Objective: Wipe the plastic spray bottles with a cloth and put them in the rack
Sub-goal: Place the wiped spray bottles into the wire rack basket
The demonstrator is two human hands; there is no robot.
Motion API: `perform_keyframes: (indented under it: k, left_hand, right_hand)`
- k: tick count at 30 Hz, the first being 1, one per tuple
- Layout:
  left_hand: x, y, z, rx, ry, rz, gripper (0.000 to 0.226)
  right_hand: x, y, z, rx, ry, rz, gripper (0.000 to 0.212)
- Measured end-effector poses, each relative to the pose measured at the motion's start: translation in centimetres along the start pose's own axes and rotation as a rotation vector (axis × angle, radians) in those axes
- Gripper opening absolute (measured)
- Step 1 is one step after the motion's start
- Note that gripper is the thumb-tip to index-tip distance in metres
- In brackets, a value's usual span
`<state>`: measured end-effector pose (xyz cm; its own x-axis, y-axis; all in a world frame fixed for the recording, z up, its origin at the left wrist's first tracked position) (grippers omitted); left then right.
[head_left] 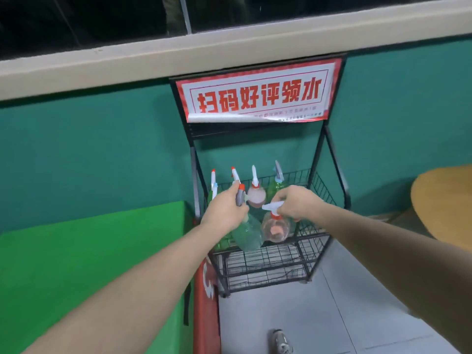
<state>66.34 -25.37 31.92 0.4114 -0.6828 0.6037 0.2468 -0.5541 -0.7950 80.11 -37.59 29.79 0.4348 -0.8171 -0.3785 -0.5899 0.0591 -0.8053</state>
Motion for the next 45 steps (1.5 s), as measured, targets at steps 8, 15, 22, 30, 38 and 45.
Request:
perform_keyframes:
  k: [8, 15, 22, 30, 38, 45]
  left_hand:
    - [1.0, 4.4, 11.2, 0.041, -0.077, -0.030, 0.019]
    - [-2.3, 10.5, 16.8, 0.055, -0.200, 0.001, 0.027]
    - [-5.3, 13.8, 18.7, 0.034, -0.314, -0.020, 0.042]
    - [-7.0, 15.5, 19.8, 0.022, -0.381, -0.099, 0.040]
    - [-8.0, 16.3, 20.0, -0.008, -0.392, -0.133, 0.045]
    - [-9.0, 15.9, 19.1, -0.021, -0.414, -0.101, 0.053]
  right_hand:
    - [3.4, -3.1, 11.5, 0.035, -0.164, -0.152, 0.034]
    - [5.2, -0.1, 18.4, -0.045, -0.223, -0.415, 0.047]
    - [7.4, 2.9, 21.6, -0.114, -0.159, -0.304, 0.021]
    - [6.8, 2.9, 22.7, -0.109, -0.131, -0.170, 0.038]
    - [7.2, 3.3, 22.8, -0.106, -0.095, -0.159, 0.044]
    - [7.2, 2.7, 21.9, -0.057, -0.097, -0.112, 0.046]
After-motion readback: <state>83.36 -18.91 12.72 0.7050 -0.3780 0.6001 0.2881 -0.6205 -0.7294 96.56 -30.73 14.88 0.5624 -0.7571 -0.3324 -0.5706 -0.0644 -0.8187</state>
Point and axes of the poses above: each hand's wrist, its own z-axis towards the middle knuckle, its own y-axis out of the palm, x = y × z, the point moved 6 cm from there along z, towards the middle knuckle, and after that the axes turned 9 degrees about y, right-handed, at the moved point
